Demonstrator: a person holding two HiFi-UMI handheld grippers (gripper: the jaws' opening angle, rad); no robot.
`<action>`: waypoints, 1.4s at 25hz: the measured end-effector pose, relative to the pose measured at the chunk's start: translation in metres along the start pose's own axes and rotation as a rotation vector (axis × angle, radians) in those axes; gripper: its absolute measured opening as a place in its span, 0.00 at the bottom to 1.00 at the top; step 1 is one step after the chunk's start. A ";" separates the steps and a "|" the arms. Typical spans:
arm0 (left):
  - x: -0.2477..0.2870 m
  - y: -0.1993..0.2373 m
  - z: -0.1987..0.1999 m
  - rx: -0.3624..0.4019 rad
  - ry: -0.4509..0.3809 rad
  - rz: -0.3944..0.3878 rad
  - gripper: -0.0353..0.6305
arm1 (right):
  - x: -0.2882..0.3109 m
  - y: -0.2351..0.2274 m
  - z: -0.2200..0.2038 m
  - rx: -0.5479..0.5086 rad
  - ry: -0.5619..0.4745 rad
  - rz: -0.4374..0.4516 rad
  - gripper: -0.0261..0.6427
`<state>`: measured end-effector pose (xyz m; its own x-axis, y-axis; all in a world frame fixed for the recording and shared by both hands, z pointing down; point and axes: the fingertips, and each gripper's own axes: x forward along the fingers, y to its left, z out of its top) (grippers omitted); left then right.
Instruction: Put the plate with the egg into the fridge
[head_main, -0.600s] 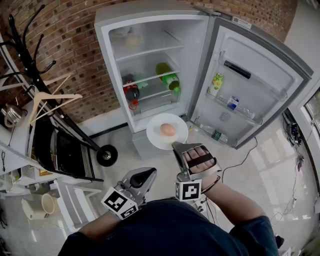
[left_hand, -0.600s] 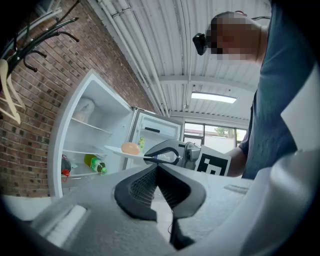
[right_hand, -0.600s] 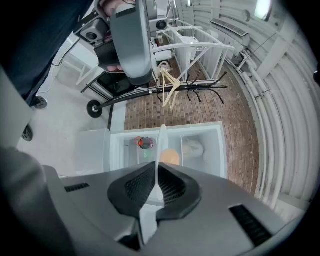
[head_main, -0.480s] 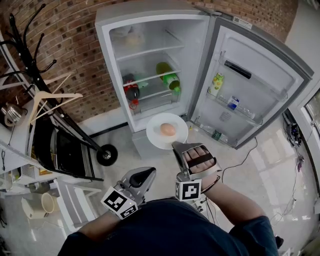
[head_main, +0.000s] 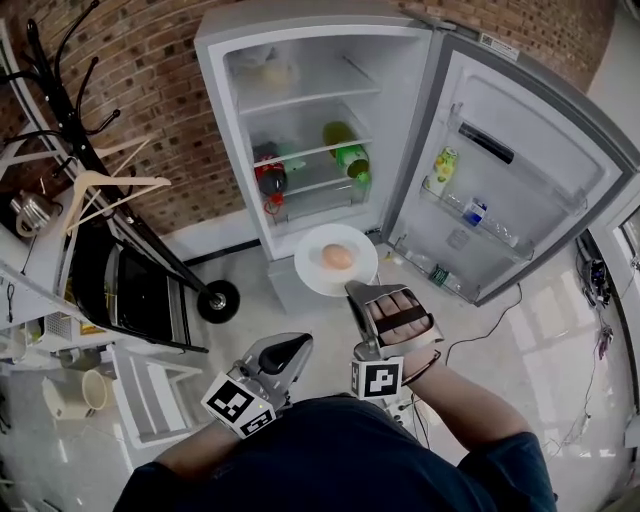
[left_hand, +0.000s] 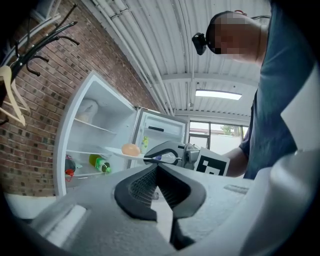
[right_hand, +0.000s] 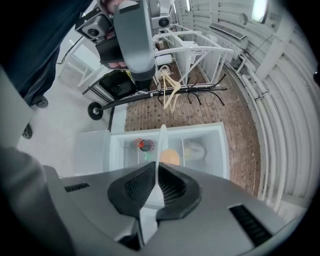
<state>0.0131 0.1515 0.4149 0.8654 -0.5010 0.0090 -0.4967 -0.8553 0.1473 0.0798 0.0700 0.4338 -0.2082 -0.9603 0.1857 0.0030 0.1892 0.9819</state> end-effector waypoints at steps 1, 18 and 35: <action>0.002 -0.001 -0.001 0.000 -0.002 0.010 0.06 | 0.001 0.000 -0.002 0.000 -0.009 -0.005 0.07; 0.028 0.065 0.006 0.018 -0.039 0.089 0.06 | 0.077 0.008 -0.006 -0.023 -0.073 0.027 0.07; 0.069 0.231 0.052 0.091 -0.053 -0.050 0.06 | 0.246 -0.031 0.007 0.006 0.032 0.033 0.07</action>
<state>-0.0452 -0.0875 0.3976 0.8857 -0.4616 -0.0491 -0.4590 -0.8867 0.0559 0.0216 -0.1703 0.4484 -0.1768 -0.9596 0.2188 0.0029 0.2218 0.9751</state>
